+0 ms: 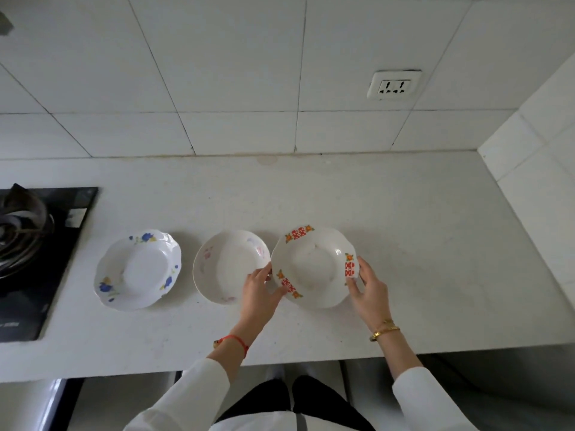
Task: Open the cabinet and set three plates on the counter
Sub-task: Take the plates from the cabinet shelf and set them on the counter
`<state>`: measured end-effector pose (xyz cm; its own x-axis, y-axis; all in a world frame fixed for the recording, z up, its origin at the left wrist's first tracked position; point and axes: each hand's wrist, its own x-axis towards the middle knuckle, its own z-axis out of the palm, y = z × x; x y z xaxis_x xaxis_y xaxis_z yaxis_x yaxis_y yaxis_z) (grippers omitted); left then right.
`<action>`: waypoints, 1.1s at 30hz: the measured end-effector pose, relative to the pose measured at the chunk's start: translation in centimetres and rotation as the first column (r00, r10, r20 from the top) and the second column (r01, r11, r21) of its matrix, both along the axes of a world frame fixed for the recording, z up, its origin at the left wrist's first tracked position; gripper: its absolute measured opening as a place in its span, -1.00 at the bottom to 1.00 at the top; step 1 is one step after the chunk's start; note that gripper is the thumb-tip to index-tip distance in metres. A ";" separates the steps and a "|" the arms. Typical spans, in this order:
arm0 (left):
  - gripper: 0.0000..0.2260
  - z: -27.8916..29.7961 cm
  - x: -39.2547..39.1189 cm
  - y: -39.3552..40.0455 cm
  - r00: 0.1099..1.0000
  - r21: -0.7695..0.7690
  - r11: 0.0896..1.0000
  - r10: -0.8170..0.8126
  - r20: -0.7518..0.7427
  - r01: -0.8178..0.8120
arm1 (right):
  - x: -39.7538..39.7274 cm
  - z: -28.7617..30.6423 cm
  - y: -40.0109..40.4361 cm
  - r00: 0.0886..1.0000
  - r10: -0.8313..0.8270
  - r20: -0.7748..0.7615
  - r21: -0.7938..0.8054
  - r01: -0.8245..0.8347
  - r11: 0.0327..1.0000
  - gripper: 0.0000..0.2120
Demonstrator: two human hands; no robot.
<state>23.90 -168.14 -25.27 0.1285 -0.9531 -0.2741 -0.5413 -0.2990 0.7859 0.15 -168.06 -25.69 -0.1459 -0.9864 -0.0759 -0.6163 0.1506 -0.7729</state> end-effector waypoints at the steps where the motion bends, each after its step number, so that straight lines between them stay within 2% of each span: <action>1: -0.55 -0.1 -0.3 -0.2 1.000 0.003 1.000 0.001 0.017 -0.001 | -0.2 -0.1 -0.2 1.000 0.005 -0.003 0.001 -0.005 1.000 -0.52; 8: -0.52 -1.1 -1.9 -1.6 0.991 0.061 0.997 -0.045 0.127 0.037 | -1.9 -1.2 -1.4 1.000 0.022 0.009 0.046 -0.022 0.999 -0.51; 17: -0.43 -2.5 -2.5 -1.7 0.973 0.064 0.998 0.006 0.229 -0.022 | -2.5 -2.5 -2.1 0.998 0.060 0.009 0.071 -0.061 0.996 -0.45; 33: -0.43 -2.9 -3.0 -1.8 0.944 0.064 0.998 -0.038 0.329 0.017 | -2.7 -3.5 -1.8 0.994 0.107 0.012 0.103 -0.108 0.989 -0.39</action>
<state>20.91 -169.90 -28.13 0.1954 -0.9407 -0.2772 -0.7760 -0.3211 0.5429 -2.52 -169.90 -29.18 -0.0390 -0.9831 -0.1788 -0.6287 0.1632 -0.7604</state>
